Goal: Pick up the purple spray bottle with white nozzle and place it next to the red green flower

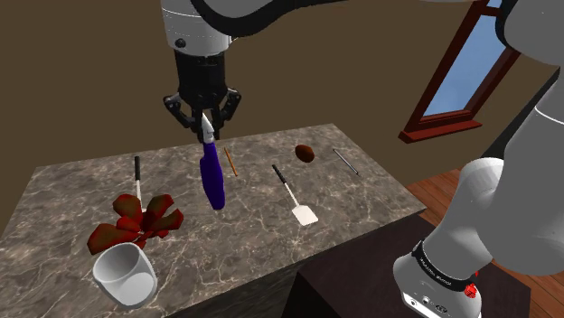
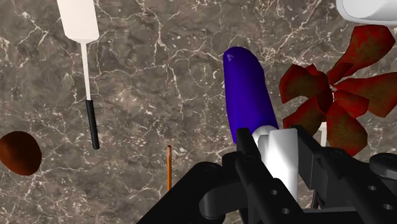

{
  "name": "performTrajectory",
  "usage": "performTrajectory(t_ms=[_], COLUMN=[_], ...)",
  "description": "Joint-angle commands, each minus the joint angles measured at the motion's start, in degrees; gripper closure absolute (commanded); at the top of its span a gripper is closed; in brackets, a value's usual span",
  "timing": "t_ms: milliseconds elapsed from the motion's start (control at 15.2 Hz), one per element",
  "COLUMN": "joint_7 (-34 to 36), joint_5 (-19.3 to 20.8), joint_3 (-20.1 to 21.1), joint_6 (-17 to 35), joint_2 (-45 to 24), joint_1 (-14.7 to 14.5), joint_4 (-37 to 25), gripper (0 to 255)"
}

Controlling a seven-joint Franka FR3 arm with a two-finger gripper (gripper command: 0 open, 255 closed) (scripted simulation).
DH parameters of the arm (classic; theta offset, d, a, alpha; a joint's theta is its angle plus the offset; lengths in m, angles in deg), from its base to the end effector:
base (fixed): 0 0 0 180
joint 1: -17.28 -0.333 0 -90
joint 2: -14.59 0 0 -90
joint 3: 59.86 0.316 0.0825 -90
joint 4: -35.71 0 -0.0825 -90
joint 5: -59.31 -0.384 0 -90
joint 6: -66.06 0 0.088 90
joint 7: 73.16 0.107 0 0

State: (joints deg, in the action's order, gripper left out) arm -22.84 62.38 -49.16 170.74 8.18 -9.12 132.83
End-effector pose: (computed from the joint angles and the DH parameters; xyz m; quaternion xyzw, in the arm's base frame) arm 0.4837 0.3546 0.5241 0.9938 -0.1093 0.0188 0.0037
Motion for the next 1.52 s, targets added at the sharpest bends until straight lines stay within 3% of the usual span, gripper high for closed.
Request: performTrajectory(t_ms=[0,990,1452], joint_7=[0.1,0.8,0.8], joint_5=[0.1,0.8,0.8], joint_3=[0.0,-0.1,-0.1], joint_6=[1.7,13.0,13.0], joint_2=[-0.2,-2.4,-2.4], joint_1=[0.0,0.0,0.0], joint_4=[1.4,10.6,10.6], gripper=[255,255,255])
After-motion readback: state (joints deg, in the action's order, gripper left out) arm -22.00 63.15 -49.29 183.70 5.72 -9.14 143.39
